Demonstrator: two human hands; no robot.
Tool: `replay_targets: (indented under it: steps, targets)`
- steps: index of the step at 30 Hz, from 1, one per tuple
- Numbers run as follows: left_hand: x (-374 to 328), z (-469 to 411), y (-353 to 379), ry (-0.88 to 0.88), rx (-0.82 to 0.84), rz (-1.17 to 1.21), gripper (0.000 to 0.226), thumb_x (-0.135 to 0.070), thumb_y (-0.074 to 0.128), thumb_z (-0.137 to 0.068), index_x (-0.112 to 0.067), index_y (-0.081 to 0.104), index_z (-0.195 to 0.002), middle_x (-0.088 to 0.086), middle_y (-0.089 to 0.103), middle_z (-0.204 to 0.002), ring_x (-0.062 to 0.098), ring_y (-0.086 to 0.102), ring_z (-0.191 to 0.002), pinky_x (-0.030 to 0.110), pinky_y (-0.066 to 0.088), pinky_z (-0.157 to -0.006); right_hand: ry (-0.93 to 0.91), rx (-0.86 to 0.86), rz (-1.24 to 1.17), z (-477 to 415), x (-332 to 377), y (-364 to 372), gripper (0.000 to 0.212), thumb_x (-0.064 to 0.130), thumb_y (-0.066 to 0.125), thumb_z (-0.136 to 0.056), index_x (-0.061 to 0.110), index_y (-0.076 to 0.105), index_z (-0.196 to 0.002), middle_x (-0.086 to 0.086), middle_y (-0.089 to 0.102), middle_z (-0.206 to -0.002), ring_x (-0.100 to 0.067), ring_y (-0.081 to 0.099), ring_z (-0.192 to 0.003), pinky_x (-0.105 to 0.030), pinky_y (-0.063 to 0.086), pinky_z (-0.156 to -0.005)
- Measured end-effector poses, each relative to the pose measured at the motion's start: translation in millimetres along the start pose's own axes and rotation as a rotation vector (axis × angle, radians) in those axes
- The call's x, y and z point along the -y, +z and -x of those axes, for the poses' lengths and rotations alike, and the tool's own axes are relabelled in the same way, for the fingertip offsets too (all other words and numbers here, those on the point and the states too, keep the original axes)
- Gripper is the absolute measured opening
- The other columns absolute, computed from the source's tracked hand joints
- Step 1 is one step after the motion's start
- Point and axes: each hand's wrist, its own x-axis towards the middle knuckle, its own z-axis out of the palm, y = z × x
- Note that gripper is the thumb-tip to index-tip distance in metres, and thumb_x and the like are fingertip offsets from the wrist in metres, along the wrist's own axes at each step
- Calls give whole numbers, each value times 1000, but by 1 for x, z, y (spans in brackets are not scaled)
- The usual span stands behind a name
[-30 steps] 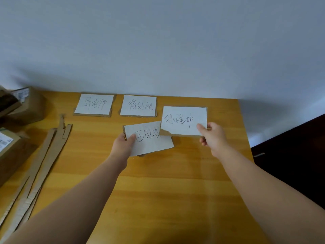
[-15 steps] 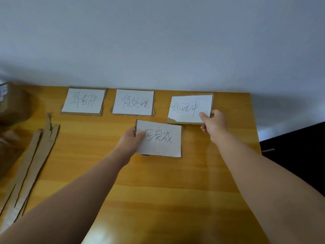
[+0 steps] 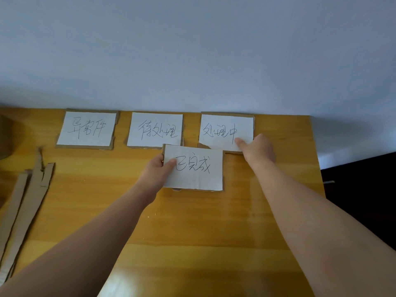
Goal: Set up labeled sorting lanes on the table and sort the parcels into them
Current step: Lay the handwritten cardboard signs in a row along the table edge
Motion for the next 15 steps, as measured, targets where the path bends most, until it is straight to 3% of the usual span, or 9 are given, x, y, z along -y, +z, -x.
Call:
replay_targets:
  steps: [2, 5, 8, 10, 12, 15]
  targets:
    - [0, 1, 2, 2, -4, -1, 27, -23, 53, -97, -12, 56, -122, 5, 68, -112, 22, 67, -96, 36, 58, -73, 6, -22, 38, 1, 0, 2, 54, 54, 61, -86, 7, 54, -111, -5, 60, -97, -25, 51, -77, -31, 37, -61]
    - [-1, 5, 3, 6, 3, 17, 27, -22, 52, -98, -11, 55, -122, 4, 68, -109, 19, 66, -91, 24, 56, -55, 9, -40, 80, 5, 1, 3, 57, 54, 59, -87, 6, 50, -117, -8, 61, -110, -26, 52, -80, -32, 37, -62]
    - [-2, 8, 1, 12, -1, 32, 28, -22, 51, -98, -10, 55, -123, 5, 67, -111, 18, 66, -89, 21, 55, -52, -1, -101, 102, 9, 5, 2, 63, 50, 64, -85, 5, 42, -123, -10, 58, -120, -31, 61, -98, -35, 42, -64]
    - [-5, 11, -1, 19, -11, 43, 29, -22, 51, -98, -10, 54, -124, 7, 66, -113, 20, 66, -90, 24, 56, -51, -35, -132, 115, 10, 6, 2, 64, 49, 66, -84, 5, 40, -122, -11, 57, -120, -32, 62, -99, -36, 44, -62]
    - [-8, 13, -4, 24, -17, 54, 29, -24, 51, -98, -12, 54, -124, 8, 65, -114, 27, 66, -95, 37, 60, -60, -51, -131, 99, 13, 6, 1, 62, 50, 64, -85, 6, 39, -121, -12, 56, -120, -32, 62, -97, -37, 45, -61]
    - [-12, 19, -7, 6, -30, 73, 26, -25, 48, -99, -18, 53, -124, 6, 64, -118, 30, 62, -106, 54, 53, -87, -104, -109, 27, 23, 7, -7, 56, 48, 59, -89, 7, 40, -122, -10, 54, -121, -28, 60, -94, -35, 44, -62]
